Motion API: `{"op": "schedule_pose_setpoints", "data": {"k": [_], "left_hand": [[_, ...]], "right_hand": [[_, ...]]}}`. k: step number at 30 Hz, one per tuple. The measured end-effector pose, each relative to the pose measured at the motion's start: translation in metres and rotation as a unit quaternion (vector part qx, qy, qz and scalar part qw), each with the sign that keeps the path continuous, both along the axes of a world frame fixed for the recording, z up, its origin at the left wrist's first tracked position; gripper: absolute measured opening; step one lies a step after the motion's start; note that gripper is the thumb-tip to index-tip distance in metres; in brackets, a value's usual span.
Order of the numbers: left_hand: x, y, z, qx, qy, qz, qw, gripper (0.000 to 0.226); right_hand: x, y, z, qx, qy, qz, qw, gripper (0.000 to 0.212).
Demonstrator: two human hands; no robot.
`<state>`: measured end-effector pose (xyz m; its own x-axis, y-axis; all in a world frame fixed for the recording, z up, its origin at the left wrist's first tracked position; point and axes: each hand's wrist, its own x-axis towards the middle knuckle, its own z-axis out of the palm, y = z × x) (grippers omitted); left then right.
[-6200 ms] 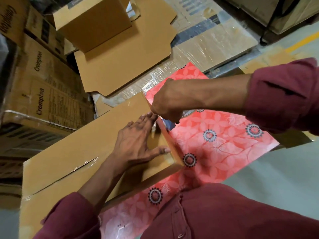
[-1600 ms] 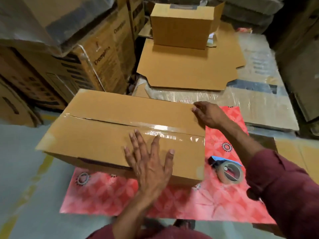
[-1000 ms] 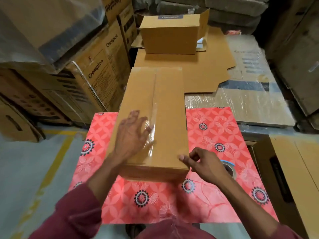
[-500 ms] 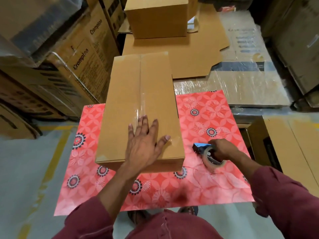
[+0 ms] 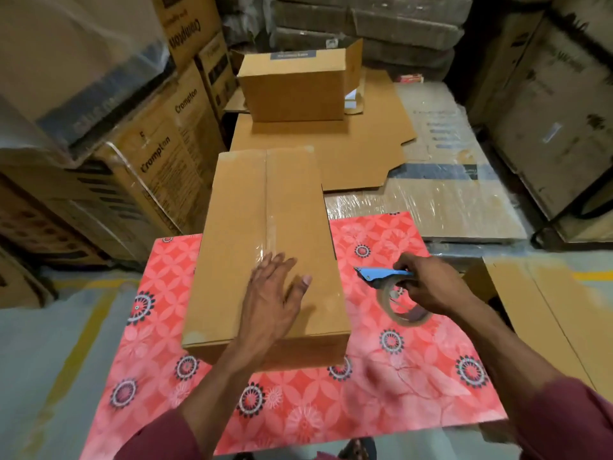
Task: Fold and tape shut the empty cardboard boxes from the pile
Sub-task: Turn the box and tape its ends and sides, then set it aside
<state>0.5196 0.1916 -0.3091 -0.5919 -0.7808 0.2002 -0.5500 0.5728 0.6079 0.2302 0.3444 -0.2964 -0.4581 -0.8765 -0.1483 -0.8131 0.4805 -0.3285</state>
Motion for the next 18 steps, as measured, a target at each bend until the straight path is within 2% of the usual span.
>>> {"op": "schedule_pose_setpoints", "data": {"k": [2, 3, 4, 5, 7, 9, 11, 14, 15, 16, 18], "left_hand": [[-0.002, 0.001, 0.013, 0.073, 0.102, 0.013, 0.992, 0.056], [-0.004, 0.004, 0.026, 0.141, 0.155, 0.033, 0.977, 0.051], [-0.005, 0.007, 0.040, 0.235, 0.211, 0.056, 0.947, 0.051], [-0.007, 0.008, 0.052, 0.345, 0.259, 0.077, 0.899, 0.056], [-0.003, 0.007, 0.073, 0.539, 0.309, 0.096, 0.777, 0.066], [0.013, 0.005, 0.083, 0.643, 0.331, 0.083, 0.685, 0.070], [0.034, 0.002, 0.087, 0.691, 0.355, 0.067, 0.626, 0.066], [0.066, -0.005, 0.083, 0.711, 0.392, 0.076, 0.578, 0.053], [0.075, -0.007, 0.081, 0.710, 0.399, 0.084, 0.574, 0.047], [0.083, -0.009, 0.078, 0.704, 0.398, 0.096, 0.581, 0.039], [0.097, -0.011, 0.070, 0.678, 0.375, 0.132, 0.618, 0.024]], "right_hand": [[0.016, -0.005, 0.045, -0.037, 0.024, 0.005, 0.999, 0.029], [0.026, -0.010, 0.065, -0.057, 0.035, 0.011, 0.998, 0.031], [0.038, -0.015, 0.084, -0.078, 0.045, 0.023, 0.996, 0.033], [0.051, -0.021, 0.101, -0.095, 0.057, 0.039, 0.993, 0.035], [0.081, -0.035, 0.131, -0.116, 0.081, 0.074, 0.987, 0.039], [0.111, -0.050, 0.150, -0.120, 0.104, 0.112, 0.981, 0.041], [0.137, -0.066, 0.156, -0.114, 0.134, 0.155, 0.972, 0.043], [0.165, -0.086, 0.154, -0.080, 0.146, 0.199, 0.966, 0.053], [0.173, -0.091, 0.151, -0.066, 0.142, 0.211, 0.965, 0.058], [0.180, -0.095, 0.149, -0.056, 0.133, 0.223, 0.964, 0.062], [0.193, -0.101, 0.142, -0.043, 0.108, 0.250, 0.961, 0.067]]}}
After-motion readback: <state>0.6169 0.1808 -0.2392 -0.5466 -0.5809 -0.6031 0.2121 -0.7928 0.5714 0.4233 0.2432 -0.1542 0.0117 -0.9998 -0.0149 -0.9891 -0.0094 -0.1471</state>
